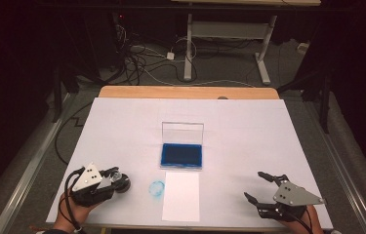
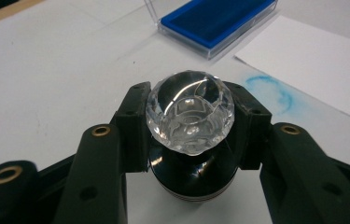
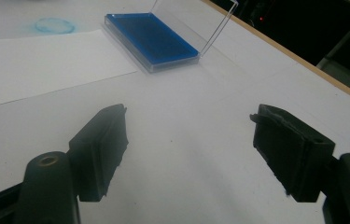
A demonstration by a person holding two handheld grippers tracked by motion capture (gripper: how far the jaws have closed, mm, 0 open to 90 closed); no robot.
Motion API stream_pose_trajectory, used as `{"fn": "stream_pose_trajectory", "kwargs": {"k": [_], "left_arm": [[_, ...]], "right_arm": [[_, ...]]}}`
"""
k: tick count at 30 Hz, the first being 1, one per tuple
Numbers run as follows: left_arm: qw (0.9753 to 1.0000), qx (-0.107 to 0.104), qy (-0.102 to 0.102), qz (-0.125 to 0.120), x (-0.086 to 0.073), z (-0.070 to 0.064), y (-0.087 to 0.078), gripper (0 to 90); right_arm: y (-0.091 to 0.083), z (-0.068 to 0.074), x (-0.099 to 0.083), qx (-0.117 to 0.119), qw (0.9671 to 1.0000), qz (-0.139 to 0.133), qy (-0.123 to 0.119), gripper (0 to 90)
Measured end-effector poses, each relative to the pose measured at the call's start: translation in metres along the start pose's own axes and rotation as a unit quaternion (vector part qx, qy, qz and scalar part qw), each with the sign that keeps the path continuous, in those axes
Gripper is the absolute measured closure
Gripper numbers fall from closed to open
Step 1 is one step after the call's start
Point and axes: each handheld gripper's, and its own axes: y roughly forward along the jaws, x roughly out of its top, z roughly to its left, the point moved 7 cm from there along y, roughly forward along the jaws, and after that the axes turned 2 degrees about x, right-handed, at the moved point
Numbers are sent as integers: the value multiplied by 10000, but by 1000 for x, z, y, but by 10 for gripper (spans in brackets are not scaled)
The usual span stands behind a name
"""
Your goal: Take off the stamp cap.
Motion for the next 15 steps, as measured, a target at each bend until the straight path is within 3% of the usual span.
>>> {"fn": "stream_pose_trajectory", "kwargs": {"k": [7,15], "left_arm": [[9995,-146,240,-114,24,-11,5,541],[9984,-253,416,-275,47,-20,12,542]], "right_arm": [[4,-2,2,-58,10000,-8,49,251],[17,3,9,99,9999,20,84,232]]}}
